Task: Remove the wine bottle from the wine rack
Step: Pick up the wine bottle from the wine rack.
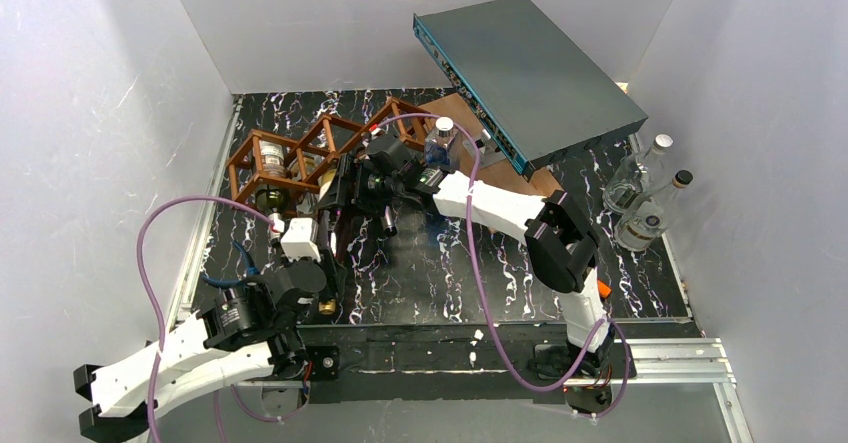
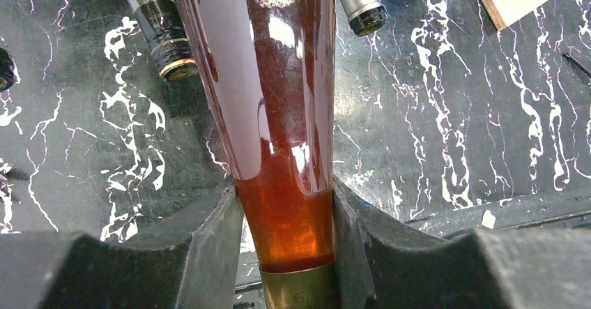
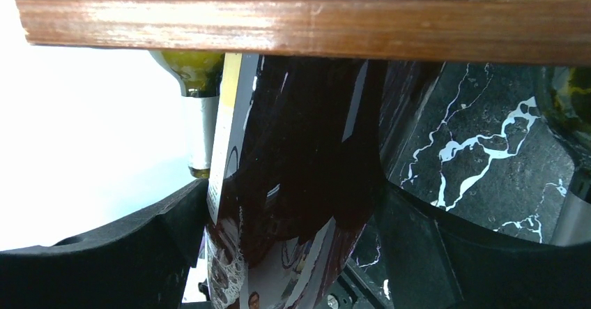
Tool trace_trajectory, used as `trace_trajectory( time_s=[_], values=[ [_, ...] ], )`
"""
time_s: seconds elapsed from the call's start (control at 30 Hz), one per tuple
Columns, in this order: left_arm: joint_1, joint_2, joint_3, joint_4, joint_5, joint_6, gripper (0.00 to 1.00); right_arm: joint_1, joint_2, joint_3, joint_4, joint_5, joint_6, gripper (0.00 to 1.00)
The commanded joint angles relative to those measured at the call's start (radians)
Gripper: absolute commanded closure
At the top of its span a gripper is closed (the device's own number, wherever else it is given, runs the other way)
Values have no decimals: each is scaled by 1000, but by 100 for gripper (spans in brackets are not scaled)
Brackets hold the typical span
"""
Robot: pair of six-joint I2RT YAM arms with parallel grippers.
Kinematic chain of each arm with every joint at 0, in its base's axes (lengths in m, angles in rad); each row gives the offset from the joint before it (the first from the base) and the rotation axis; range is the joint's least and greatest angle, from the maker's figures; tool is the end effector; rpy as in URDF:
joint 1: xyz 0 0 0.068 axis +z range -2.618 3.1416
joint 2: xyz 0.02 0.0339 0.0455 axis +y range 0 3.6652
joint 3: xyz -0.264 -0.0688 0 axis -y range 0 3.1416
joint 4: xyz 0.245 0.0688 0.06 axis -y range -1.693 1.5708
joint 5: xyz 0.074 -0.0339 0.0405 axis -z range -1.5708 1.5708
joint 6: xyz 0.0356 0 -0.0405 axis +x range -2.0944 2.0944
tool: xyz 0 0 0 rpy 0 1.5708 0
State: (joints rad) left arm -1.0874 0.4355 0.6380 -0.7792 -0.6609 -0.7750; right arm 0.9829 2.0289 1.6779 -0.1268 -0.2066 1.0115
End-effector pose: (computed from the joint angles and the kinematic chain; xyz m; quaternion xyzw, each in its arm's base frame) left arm 0.0631 -0.0732 0.2772 -0.0235 0.8454 -0.1917 0.4980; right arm 0.2624 0.4069 0.2723 -0.0414 0.8505 0.4820 0.2065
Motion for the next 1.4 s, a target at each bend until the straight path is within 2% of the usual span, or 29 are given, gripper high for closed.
trace_trajectory(
  time_s=[0.0, 0.67, 1.13, 1.37],
  values=[
    [-13, -33, 139, 210, -5, 26, 100, 32, -57, 33, 153, -35, -25, 27],
    [-13, 18, 226, 124, 98, -35, 100, 54, -148, -54, 136, -21, 27, 26],
    [-12, 39, 306, 7, 150, -80, 100, 56, -166, -90, 130, -22, 86, 25],
    [-13, 40, 316, -34, 171, -103, 100, 56, -174, -102, 128, -4, 65, 24]
  ],
)
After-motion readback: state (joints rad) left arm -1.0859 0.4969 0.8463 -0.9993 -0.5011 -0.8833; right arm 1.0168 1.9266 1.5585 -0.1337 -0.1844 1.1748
